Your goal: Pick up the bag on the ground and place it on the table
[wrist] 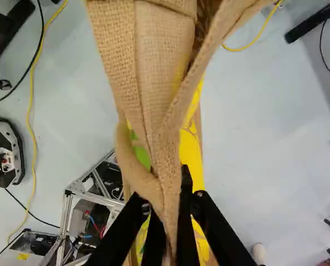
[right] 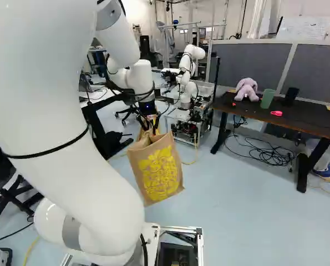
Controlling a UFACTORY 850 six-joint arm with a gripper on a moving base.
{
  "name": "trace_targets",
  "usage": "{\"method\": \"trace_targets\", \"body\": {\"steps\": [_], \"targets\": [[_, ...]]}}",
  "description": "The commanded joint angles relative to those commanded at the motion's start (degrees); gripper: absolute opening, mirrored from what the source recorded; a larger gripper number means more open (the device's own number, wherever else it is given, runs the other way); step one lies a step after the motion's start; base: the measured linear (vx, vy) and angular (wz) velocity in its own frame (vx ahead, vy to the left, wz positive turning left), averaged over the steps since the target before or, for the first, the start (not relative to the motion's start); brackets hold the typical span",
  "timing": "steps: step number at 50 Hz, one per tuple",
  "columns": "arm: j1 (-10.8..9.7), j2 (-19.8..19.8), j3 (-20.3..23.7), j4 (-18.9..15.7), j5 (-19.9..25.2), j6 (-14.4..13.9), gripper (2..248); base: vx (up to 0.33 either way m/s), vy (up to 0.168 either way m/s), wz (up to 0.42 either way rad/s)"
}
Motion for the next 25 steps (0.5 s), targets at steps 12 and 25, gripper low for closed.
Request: {"method": "trace_targets", "body": {"steps": [12,25], "targets": [[0.03,1.57,-0.82,0.0,-2.44,0.0,22,0.0,0.0,0.0],[0.07,3.16,-1.83,0.0,-5.36,0.0,22,0.0,0.0,0.0]]}}
